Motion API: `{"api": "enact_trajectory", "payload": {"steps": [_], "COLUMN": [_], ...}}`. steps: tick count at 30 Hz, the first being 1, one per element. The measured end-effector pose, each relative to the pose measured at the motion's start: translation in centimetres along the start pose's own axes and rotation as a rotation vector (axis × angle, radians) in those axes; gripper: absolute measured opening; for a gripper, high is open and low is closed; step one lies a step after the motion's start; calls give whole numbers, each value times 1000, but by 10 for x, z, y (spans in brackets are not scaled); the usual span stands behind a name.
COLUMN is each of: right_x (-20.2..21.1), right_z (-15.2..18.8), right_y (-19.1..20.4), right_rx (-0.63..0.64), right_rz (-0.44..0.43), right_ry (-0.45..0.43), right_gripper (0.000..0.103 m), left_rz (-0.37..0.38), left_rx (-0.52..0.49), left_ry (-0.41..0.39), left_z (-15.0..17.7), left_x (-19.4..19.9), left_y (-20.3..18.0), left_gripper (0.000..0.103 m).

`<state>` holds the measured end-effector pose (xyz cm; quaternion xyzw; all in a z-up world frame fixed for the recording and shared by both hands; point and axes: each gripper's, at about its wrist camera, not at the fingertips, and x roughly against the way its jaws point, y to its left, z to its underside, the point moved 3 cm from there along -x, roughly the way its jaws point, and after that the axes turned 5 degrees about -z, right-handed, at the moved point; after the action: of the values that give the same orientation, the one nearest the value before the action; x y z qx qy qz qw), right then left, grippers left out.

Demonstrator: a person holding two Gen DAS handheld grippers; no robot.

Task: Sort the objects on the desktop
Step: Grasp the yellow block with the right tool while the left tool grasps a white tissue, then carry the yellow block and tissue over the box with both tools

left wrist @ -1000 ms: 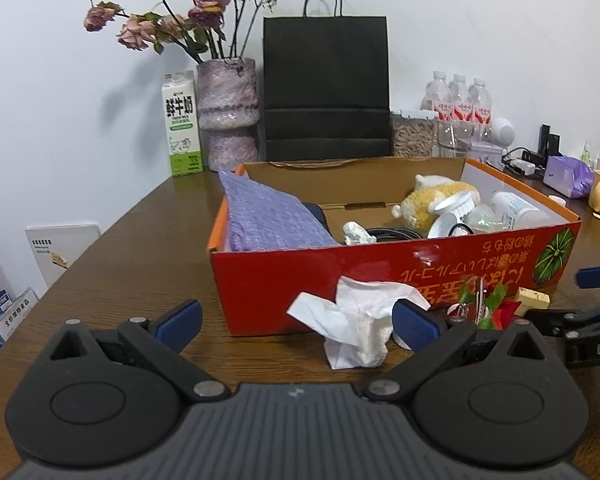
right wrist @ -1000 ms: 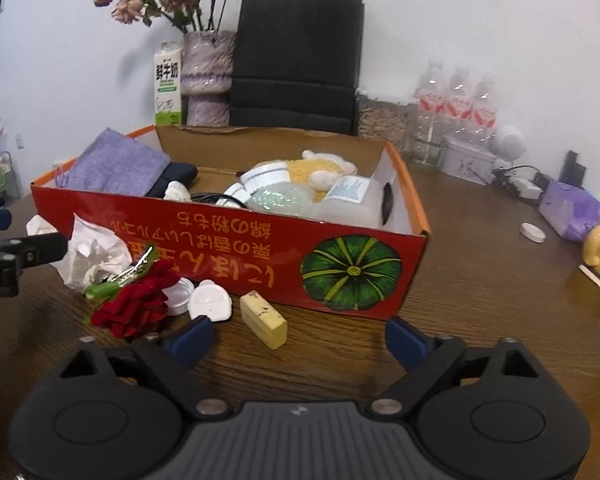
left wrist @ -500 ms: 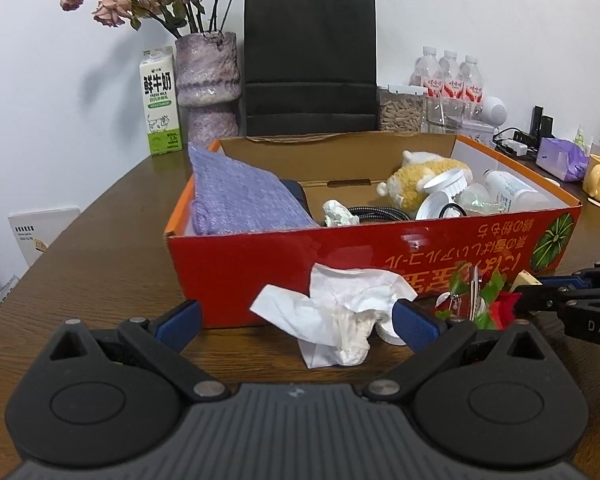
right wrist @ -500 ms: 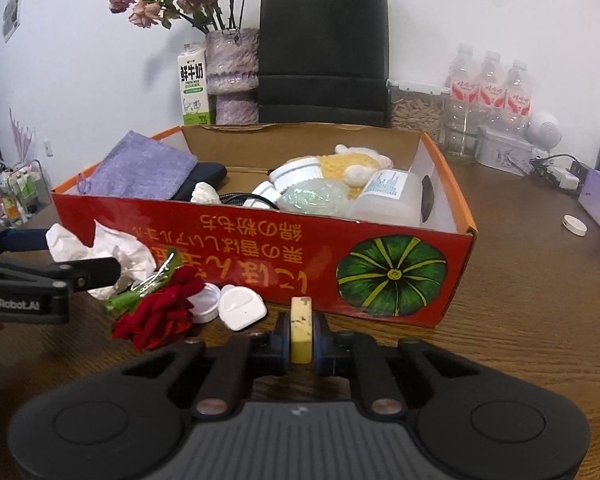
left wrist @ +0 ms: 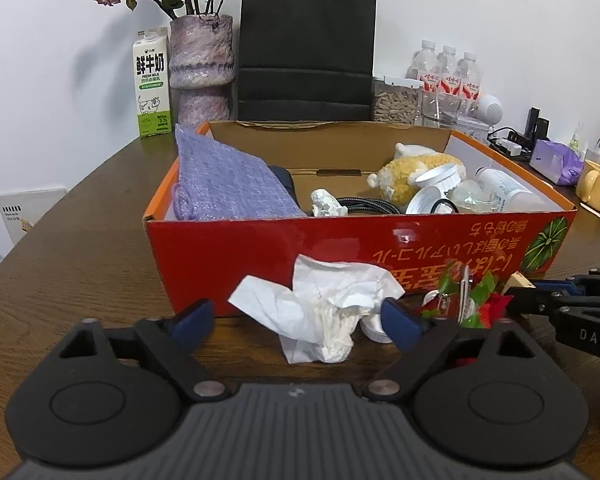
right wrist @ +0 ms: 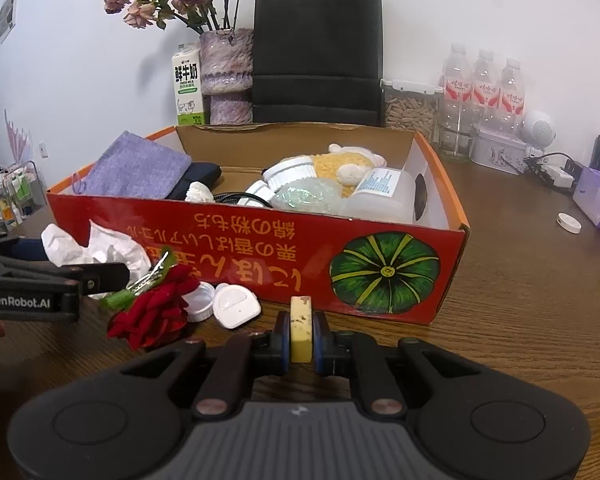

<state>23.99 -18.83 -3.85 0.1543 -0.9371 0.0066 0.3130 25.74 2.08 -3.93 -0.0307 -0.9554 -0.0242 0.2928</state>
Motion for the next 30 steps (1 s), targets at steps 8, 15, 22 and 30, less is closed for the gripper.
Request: {"api": "enact_trajectory", "payload": {"steps": [8, 15, 22, 30], "right_x": [1, 9, 25, 45], "right_z": [1, 6, 9, -7], "right_y": [2, 8, 16, 22], "right_rx": [4, 11, 36, 42], "right_rz": [5, -10, -1, -22], "right_ry": [1, -12, -64, -150], "right_gripper": [10, 10, 10, 10], "left_rz": [48, 63, 66, 87], "left_rx": [29, 33, 35, 23], "left_ry": [12, -16, -53, -154], "left_z": [4, 7, 8, -12], "left_x": [6, 19, 40, 70], "left_y": [-3, -2, 4, 0], "left_gripper": [25, 15, 14, 14]}}
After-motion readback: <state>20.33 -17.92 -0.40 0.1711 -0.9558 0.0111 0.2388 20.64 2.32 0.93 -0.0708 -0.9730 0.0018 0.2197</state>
